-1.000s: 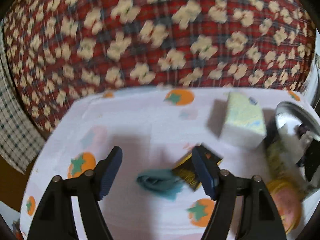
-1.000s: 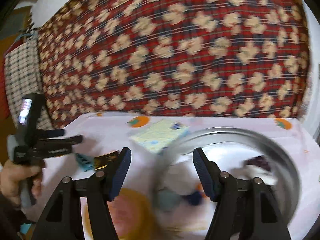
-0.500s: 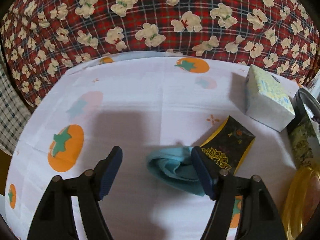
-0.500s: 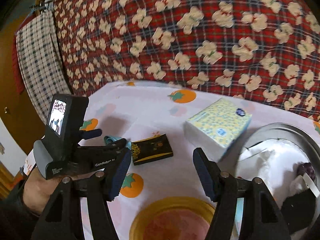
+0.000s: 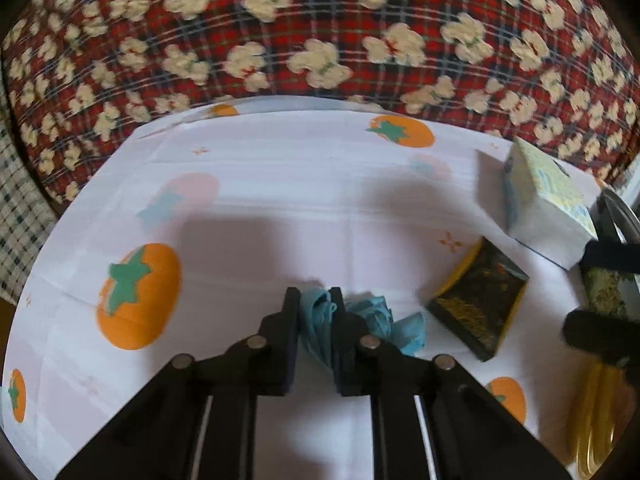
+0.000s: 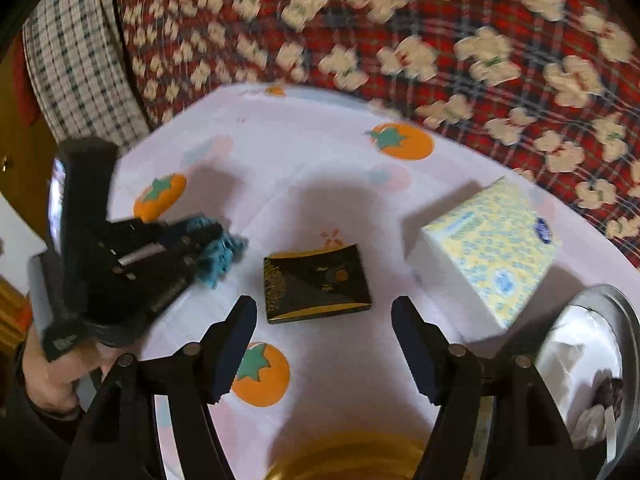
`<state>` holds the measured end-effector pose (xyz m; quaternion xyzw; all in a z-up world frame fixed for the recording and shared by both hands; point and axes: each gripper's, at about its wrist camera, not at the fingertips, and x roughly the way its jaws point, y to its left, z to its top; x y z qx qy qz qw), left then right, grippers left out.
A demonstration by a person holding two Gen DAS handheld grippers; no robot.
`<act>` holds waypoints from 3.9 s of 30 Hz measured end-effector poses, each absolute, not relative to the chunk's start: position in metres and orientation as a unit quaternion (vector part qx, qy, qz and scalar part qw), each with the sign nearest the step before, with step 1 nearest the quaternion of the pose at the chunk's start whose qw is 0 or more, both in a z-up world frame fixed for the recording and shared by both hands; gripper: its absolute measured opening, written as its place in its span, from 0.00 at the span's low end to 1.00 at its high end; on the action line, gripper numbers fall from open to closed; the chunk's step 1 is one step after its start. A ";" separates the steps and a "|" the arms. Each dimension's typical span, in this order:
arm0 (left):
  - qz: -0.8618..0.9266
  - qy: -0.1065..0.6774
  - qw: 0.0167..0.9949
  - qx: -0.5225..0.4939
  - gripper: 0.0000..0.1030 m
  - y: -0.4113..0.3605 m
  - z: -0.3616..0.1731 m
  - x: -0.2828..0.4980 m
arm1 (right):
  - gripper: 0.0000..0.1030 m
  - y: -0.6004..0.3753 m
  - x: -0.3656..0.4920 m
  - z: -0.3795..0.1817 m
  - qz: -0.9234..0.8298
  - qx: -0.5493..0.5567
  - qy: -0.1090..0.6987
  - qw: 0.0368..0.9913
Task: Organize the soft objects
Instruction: 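Grasp the teal cloth with the left gripper while the right gripper grasps the black card box, then lift and carry the teal cloth and black card box toward the silver tin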
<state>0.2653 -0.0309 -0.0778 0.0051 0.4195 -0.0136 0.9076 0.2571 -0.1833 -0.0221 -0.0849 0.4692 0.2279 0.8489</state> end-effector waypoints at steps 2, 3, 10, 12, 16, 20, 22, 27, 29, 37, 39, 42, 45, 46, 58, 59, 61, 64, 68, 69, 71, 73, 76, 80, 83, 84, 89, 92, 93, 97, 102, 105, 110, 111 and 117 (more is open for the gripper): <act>-0.005 0.415 0.910 -0.004 0.12 -0.021 -0.077 0.264 | 0.70 -0.172 0.262 -0.030 0.228 -0.105 0.482 0.839; 0.001 0.413 0.911 -0.005 0.12 -0.017 -0.077 0.263 | 0.70 -0.166 0.265 -0.034 0.228 -0.116 0.490 0.833; 0.004 0.408 0.913 -0.033 0.12 0.002 -0.083 0.260 | 0.70 -0.146 0.287 -0.059 0.217 -0.162 0.532 0.803; 0.001 0.407 0.913 -0.035 0.12 0.002 -0.083 0.260 | 0.71 -0.146 0.292 -0.062 0.213 -0.166 0.535 0.800; -0.003 0.404 0.914 -0.035 0.12 0.001 -0.082 0.259 | 0.74 -0.143 0.300 -0.063 0.201 -0.178 0.536 0.800; -0.006 0.406 0.913 -0.033 0.12 0.000 -0.083 0.259 | 0.77 -0.139 0.304 -0.066 0.201 -0.178 0.542 0.797; -0.006 0.407 0.913 -0.033 0.12 0.000 -0.083 0.259 | 0.81 -0.136 0.307 -0.069 0.197 -0.185 0.544 0.794; -0.007 0.407 0.913 -0.037 0.12 0.001 -0.083 0.259 | 0.82 -0.136 0.313 -0.072 0.187 -0.177 0.548 0.796; -0.005 0.406 0.913 -0.037 0.12 0.002 -0.083 0.259 | 0.82 -0.137 0.315 -0.071 0.187 -0.174 0.550 0.795; -0.002 0.404 0.914 -0.036 0.12 0.003 -0.081 0.259 | 0.82 -0.134 0.313 -0.071 0.194 -0.180 0.551 0.791; -0.002 0.405 0.913 -0.036 0.12 0.003 -0.082 0.259 | 0.82 -0.135 0.314 -0.071 0.193 -0.180 0.550 0.792; -0.002 0.406 0.913 -0.035 0.12 0.003 -0.081 0.258 | 0.82 -0.135 0.316 -0.073 0.189 -0.181 0.552 0.791; -0.002 0.405 0.913 -0.035 0.12 0.003 -0.082 0.259 | 0.82 -0.137 0.318 -0.074 0.195 -0.170 0.558 0.788; -0.002 0.406 0.913 -0.035 0.12 0.003 -0.082 0.259 | 0.82 -0.137 0.319 -0.075 0.202 -0.163 0.563 0.784; 0.017 0.364 0.931 -0.017 0.12 0.000 -0.071 0.246 | 0.78 -0.146 0.281 -0.030 0.214 -0.135 0.473 0.844; 0.023 0.354 0.935 -0.013 0.12 -0.001 -0.069 0.243 | 0.78 -0.148 0.274 -0.026 0.216 -0.127 0.462 0.851; 0.029 0.343 0.939 -0.013 0.12 -0.002 -0.066 0.236 | 0.78 -0.151 0.261 -0.022 0.209 -0.125 0.439 0.865; 0.041 0.323 0.945 -0.023 0.12 0.000 -0.061 0.226 | 0.78 -0.152 0.236 -0.016 0.219 -0.108 0.400 0.883; 0.034 0.307 0.951 -0.032 0.12 -0.011 -0.057 0.210 | 0.78 -0.172 0.212 -0.007 0.233 -0.062 0.355 0.903; 0.030 0.305 0.951 -0.033 0.12 -0.014 -0.057 0.207 | 0.78 -0.177 0.208 -0.005 0.233 -0.050 0.346 0.908; 0.023 0.299 0.954 -0.030 0.12 -0.024 -0.056 0.199 | 0.78 -0.186 0.198 0.000 0.232 -0.033 0.322 0.917; 0.016 0.293 0.956 -0.029 0.12 -0.033 -0.055 0.192 | 0.78 -0.194 0.186 0.004 0.227 -0.023 0.296 0.927; 0.008 0.285 0.958 -0.028 0.12 -0.045 -0.053 0.183 | 0.78 -0.204 0.169 0.005 0.216 -0.023 0.260 0.941; 0.004 0.274 0.962 -0.021 0.12 -0.059 -0.051 0.171 | 0.78 -0.217 0.151 -0.001 0.194 -0.017 0.223 0.955; 0.003 0.267 0.963 -0.015 0.12 -0.067 -0.050 0.166 | 0.79 -0.225 0.137 -0.007 0.175 -0.026 0.188 0.966; 0.005 0.264 0.964 -0.012 0.12 -0.069 -0.049 0.164 | 0.79 -0.227 0.132 -0.007 0.172 -0.027 0.174 0.969; 0.009 0.248 0.969 -0.003 0.12 -0.081 -0.046 0.155 | 0.79 -0.236 0.112 -0.003 0.148 -0.038 0.120 0.981; 0.013 0.239 0.971 0.001 0.12 -0.085 -0.045 0.151 | 0.78 -0.241 0.105 0.001 0.137 -0.038 0.099 0.985; 0.015 0.235 0.972 0.001 0.12 -0.086 -0.044 0.149 | 0.79 -0.242 0.104 0.001 0.134 -0.037 0.096 0.986; 0.020 0.230 0.973 0.003 0.12 -0.088 -0.043 0.147 | 0.79 -0.246 0.102 0.000 0.123 -0.035 0.090 0.988; 0.028 0.218 0.976 0.004 0.12 -0.089 -0.041 0.142 | 0.79 -0.249 0.101 -0.003 0.116 -0.038 0.088 0.989; 0.033 0.206 0.978 0.005 0.12 -0.090 -0.039 0.137 | 0.79 -0.253 0.099 -0.005 0.114 -0.034 0.087 0.989; 0.033 0.201 0.979 0.005 0.12 -0.092 -0.039 0.133 | 0.79 -0.261 0.096 -0.005 0.102 -0.029 0.085 0.991; 0.032 0.201 0.979 0.004 0.12 -0.093 -0.038 0.132 | 0.78 -0.263 0.096 -0.005 0.100 -0.028 0.082 0.991; 0.025 0.196 0.980 0.008 0.12 -0.103 -0.037 0.124 | 0.79 -0.271 0.091 -0.004 0.087 -0.020 0.075 0.993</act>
